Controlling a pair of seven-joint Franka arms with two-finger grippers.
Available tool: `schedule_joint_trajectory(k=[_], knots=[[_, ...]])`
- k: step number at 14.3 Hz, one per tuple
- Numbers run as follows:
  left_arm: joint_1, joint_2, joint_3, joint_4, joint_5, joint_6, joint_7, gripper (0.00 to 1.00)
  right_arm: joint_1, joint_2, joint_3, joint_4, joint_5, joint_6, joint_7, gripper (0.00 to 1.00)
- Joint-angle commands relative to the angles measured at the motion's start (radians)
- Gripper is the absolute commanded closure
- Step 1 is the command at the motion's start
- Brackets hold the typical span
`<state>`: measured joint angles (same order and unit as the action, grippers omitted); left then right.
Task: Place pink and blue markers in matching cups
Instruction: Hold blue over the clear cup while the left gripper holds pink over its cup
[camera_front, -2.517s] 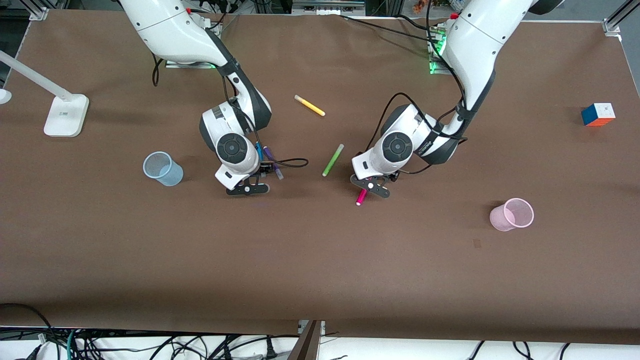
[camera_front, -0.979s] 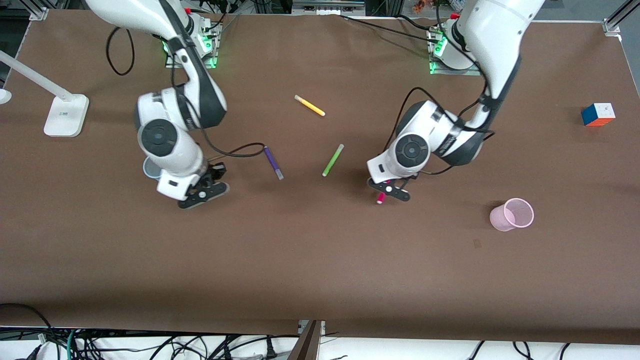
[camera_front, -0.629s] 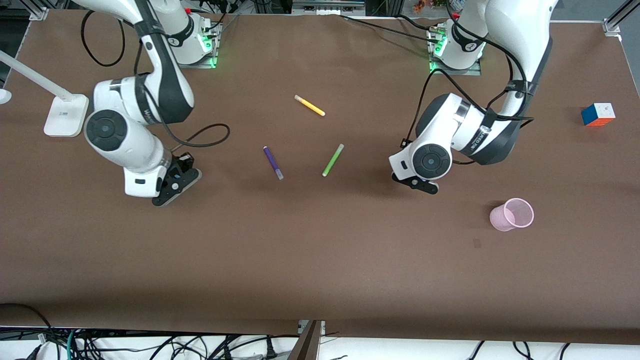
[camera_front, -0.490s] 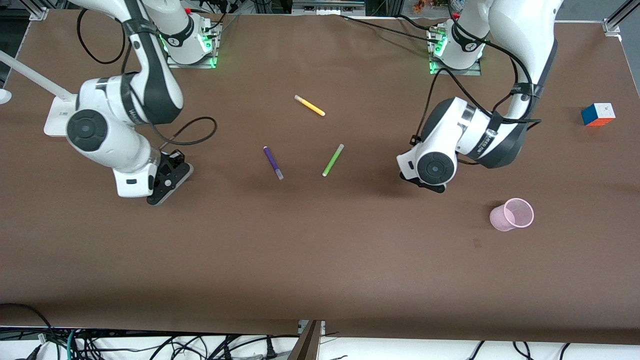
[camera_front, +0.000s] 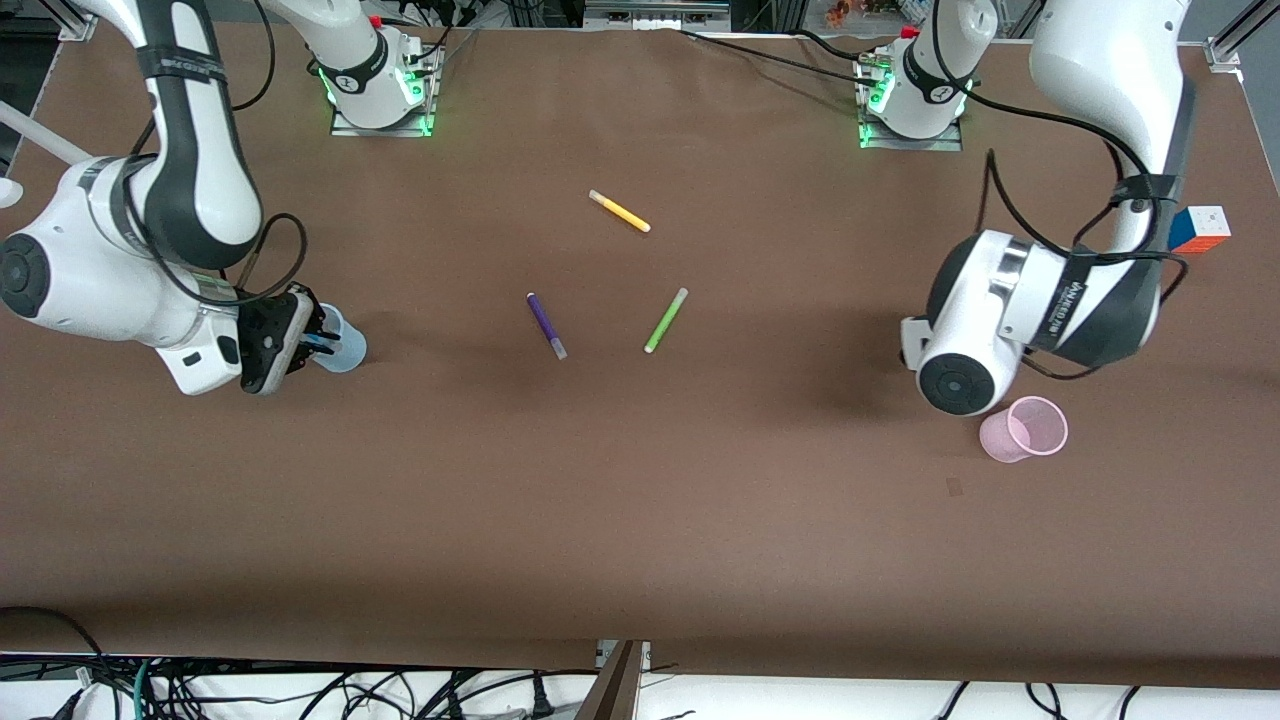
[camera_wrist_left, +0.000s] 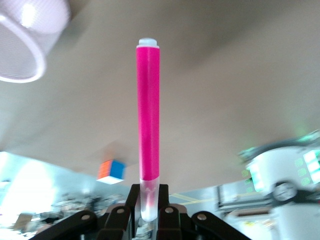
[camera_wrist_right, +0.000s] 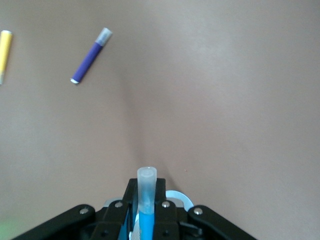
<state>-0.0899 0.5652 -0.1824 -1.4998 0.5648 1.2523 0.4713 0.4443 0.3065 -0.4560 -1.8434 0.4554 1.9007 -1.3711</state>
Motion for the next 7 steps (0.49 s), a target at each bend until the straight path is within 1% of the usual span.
schedule_joint_trajectory(k=[1,3,4,6,7], knots=[[0.006,0.062,0.003,0.081,0.185,-0.024,0.168,1.0,-0.061,-0.024,0.002,-0.065,0.123,-0.026,-0.164,1.0],[0.009,0.093,0.003,0.104,0.256,-0.021,0.187,0.99,-0.102,-0.021,0.002,-0.091,0.189,-0.057,-0.265,1.0],[0.019,0.1,0.003,0.102,0.295,0.004,0.196,1.0,-0.107,-0.023,0.002,-0.109,0.221,-0.067,-0.293,1.0],[0.033,0.11,0.004,0.101,0.322,0.08,0.242,0.99,-0.117,-0.024,0.002,-0.128,0.253,-0.072,-0.37,1.0],[0.032,0.117,0.006,0.102,0.367,0.105,0.248,0.99,-0.124,-0.021,0.002,-0.135,0.275,-0.072,-0.411,1.0]])
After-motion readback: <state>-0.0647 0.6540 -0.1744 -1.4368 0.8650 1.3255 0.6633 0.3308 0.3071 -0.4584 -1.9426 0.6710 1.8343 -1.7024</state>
